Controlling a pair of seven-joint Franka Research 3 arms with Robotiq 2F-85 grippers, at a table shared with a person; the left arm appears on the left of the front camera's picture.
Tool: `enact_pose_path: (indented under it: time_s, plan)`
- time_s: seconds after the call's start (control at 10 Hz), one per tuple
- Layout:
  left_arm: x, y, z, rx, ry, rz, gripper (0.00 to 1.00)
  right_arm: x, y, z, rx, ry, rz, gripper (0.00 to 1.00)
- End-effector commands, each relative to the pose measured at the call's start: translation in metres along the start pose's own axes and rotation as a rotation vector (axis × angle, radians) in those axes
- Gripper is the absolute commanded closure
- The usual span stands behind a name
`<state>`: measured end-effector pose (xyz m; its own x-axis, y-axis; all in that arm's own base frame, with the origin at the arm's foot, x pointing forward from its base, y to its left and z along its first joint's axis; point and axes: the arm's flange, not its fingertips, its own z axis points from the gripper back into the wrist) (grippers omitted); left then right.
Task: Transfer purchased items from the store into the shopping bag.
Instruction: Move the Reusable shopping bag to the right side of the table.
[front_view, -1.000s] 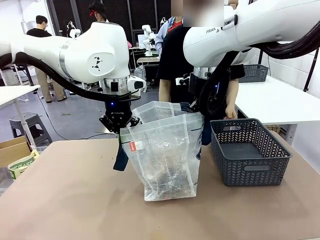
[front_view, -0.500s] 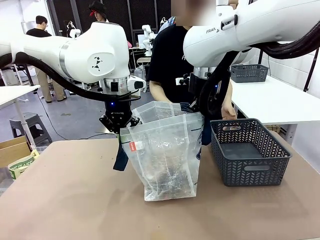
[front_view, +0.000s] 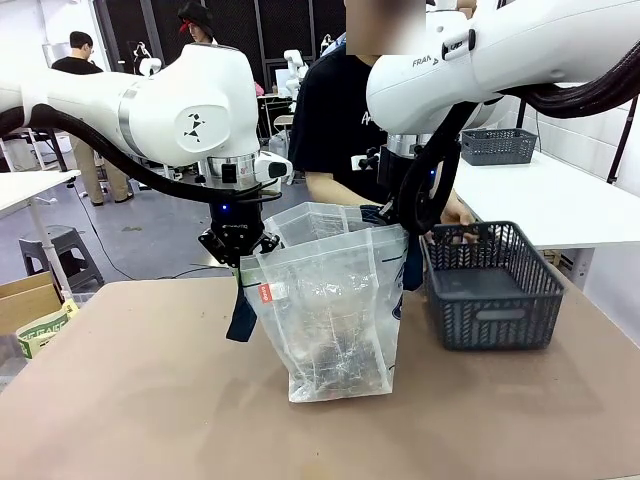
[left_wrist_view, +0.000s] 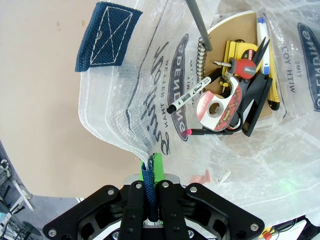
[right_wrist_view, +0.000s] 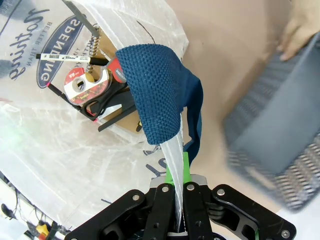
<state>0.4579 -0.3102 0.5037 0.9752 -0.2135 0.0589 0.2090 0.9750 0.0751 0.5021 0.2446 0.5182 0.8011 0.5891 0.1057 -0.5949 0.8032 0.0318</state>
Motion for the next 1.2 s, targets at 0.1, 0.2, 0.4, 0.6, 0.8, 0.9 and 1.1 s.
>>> enact_pose_path:
  time_s: [0.1, 0.2, 0.4, 0.6, 0.8, 0.9, 1.1]
  plan:
    - [0.007, -0.009, 0.007, -0.027, -0.002, 0.095, 1.00, 0.006, 0.006, 0.006, 0.039, 0.000, -0.140, 1.00]
    - [0.011, -0.014, 0.013, -0.043, -0.003, 0.135, 1.00, 0.009, 0.011, 0.008, 0.046, 0.019, -0.187, 1.00]
    - [0.016, -0.020, 0.021, -0.084, 0.002, 0.190, 1.00, 0.013, 0.017, 0.013, 0.058, 0.052, -0.302, 1.00]
    - [0.020, -0.025, 0.024, -0.112, 0.018, 0.218, 1.00, 0.019, 0.018, 0.012, 0.044, 0.069, -0.377, 1.00]
    - [0.015, -0.021, 0.020, -0.086, -0.003, 0.193, 1.00, 0.010, 0.016, 0.010, 0.035, 0.052, -0.332, 1.00]
    - [0.015, -0.021, 0.020, -0.086, -0.003, 0.193, 1.00, 0.010, 0.016, 0.010, 0.035, 0.052, -0.332, 1.00]
    - [0.019, -0.023, 0.019, -0.094, 0.001, 0.194, 1.00, 0.013, 0.016, 0.009, 0.037, 0.056, -0.350, 1.00]
